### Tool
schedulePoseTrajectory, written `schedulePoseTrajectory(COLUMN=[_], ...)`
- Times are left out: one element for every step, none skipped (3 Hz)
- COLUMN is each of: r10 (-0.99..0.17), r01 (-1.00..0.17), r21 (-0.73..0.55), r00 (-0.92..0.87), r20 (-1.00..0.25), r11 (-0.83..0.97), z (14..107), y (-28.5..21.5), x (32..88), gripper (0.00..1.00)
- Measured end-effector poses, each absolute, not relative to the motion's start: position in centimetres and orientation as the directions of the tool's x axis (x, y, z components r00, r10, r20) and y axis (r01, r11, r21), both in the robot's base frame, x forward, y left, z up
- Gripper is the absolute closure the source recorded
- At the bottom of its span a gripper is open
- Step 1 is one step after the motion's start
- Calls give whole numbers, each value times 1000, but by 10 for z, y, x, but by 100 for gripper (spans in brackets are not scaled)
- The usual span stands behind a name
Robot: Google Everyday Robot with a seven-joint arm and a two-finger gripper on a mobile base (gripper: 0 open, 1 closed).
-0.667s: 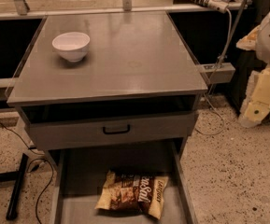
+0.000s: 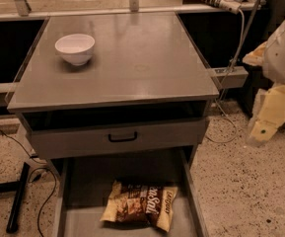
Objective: Pick brown chip bag from middle drawer and place on counter
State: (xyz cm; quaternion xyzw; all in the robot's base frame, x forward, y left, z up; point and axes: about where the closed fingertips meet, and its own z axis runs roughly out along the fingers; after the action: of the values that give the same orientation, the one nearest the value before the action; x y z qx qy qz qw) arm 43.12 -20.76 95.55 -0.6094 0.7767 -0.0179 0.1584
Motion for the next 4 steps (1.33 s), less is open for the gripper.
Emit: schedulePoseTrajectory(r10=[-947,-936,-930,-932], r01=[-958,-969,-974,-969], r21=[-195,-189,-178,-180], r00=[-147,-89,-68,-99], r20=[-287,-342,-361,-348], r11=[208,161,140,171], z=[915,861,796,733], y=[-187,-170,-159,-157], x=[411,394,388,396], gripper=[0,0,0,0])
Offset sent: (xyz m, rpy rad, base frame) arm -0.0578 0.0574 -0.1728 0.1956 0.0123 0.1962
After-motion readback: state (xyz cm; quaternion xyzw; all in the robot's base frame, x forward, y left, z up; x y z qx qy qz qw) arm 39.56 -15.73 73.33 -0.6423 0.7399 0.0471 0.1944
